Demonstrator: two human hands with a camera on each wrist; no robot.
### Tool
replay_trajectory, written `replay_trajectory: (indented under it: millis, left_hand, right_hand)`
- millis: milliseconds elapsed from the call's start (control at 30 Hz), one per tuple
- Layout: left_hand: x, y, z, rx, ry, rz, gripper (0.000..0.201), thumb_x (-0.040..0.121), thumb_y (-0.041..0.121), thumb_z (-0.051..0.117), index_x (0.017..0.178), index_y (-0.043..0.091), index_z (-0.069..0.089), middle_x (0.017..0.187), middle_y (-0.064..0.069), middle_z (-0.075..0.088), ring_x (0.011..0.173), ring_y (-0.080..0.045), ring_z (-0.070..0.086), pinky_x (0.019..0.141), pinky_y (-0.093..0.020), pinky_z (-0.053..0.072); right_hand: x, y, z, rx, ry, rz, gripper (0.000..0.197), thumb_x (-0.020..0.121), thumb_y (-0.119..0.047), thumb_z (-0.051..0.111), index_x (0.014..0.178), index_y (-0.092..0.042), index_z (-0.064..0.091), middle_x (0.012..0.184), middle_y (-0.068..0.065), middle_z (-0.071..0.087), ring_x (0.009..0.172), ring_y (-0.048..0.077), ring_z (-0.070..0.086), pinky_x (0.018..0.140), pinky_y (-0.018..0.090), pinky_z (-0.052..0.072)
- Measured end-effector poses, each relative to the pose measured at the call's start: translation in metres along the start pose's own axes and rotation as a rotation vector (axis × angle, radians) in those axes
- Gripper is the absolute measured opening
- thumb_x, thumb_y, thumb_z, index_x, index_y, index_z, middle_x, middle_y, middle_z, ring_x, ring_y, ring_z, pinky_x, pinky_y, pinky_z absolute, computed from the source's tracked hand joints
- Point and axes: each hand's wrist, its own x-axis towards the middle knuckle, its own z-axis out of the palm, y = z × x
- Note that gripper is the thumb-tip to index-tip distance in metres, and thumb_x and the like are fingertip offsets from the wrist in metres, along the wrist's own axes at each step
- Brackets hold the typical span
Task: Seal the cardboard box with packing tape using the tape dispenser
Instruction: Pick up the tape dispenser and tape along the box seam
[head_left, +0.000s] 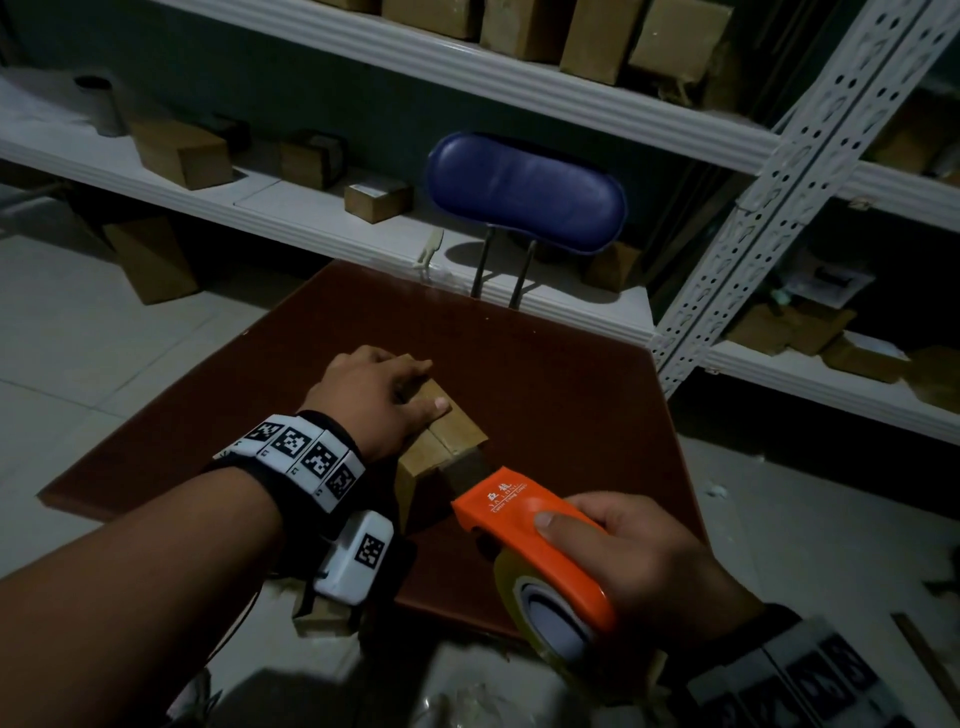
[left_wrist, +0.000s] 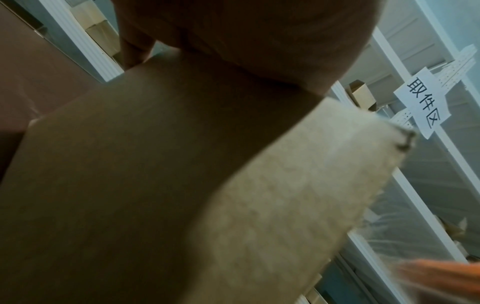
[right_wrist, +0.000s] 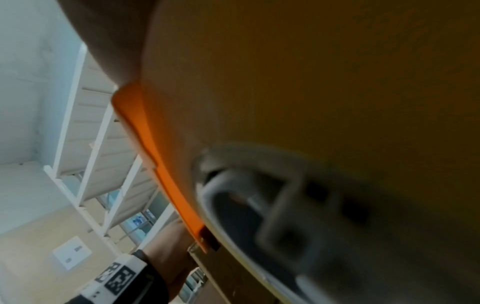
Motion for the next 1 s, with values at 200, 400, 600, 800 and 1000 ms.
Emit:
replay_trajectory:
  millis: [200, 400, 600, 800, 1000]
  left_hand:
    - [0.000, -0.001, 0.001, -0.015, 0.013, 0.009, 0.061, 0.080, 0.070, 0.058, 0.136, 0.048, 0.051, 0.142, 0.001, 0.047, 0.135, -0.027, 0.036, 0.111, -0.049, 0.037]
    - [-0.002, -0.003, 0.002, -0.006, 0.001, 0.014, 0.061, 0.081, 0.071, 0.056, 0.137, 0.049, 0.048, 0.144, 0.003, 0.044, 0.135, -0.026, 0.034, 0.111, -0.052, 0.037]
    - [-0.003, -0.003, 0.001, 0.017, -0.013, 0.011, 0.061, 0.081, 0.072, 0.055, 0.138, 0.050, 0.046, 0.144, 0.003, 0.042, 0.136, -0.025, 0.033, 0.109, -0.052, 0.038]
    - [-0.003, -0.003, 0.001, 0.033, -0.015, 0.017, 0.063, 0.080, 0.071, 0.056, 0.138, 0.048, 0.048, 0.145, 0.001, 0.042, 0.136, -0.027, 0.033, 0.110, -0.052, 0.038]
    - [-0.001, -0.001, -0.001, 0.046, -0.023, 0.007, 0.063, 0.081, 0.071, 0.056, 0.138, 0.048, 0.048, 0.145, 0.000, 0.042, 0.136, -0.028, 0.034, 0.110, -0.051, 0.038]
  right_hand:
    - [0.018, -0.005, 0.010, -0.115, -0.017, 0.037, 0.040, 0.089, -0.056, 0.063, 0.088, -0.018, 0.075, 0.077, 0.005, 0.076, 0.066, 0.016, 0.070, 0.073, 0.040, 0.058]
    - [0.028, -0.013, 0.010, -0.180, -0.042, 0.063, 0.047, 0.091, -0.058, 0.059, 0.088, -0.015, 0.076, 0.080, 0.007, 0.077, 0.072, 0.020, 0.074, 0.079, 0.041, 0.058]
    - [0.040, -0.018, 0.012, -0.163, -0.063, 0.109, 0.046, 0.090, -0.057, 0.062, 0.088, -0.013, 0.076, 0.074, 0.003, 0.075, 0.070, 0.022, 0.071, 0.085, 0.045, 0.057]
    - [0.042, -0.022, 0.008, -0.173, -0.049, 0.133, 0.043, 0.090, -0.055, 0.063, 0.091, -0.014, 0.076, 0.086, 0.009, 0.079, 0.084, 0.027, 0.075, 0.088, 0.043, 0.059]
    - [0.038, -0.025, 0.002, -0.201, -0.056, 0.153, 0.044, 0.090, -0.057, 0.061, 0.093, -0.015, 0.075, 0.087, 0.009, 0.078, 0.084, 0.027, 0.075, 0.090, 0.046, 0.058]
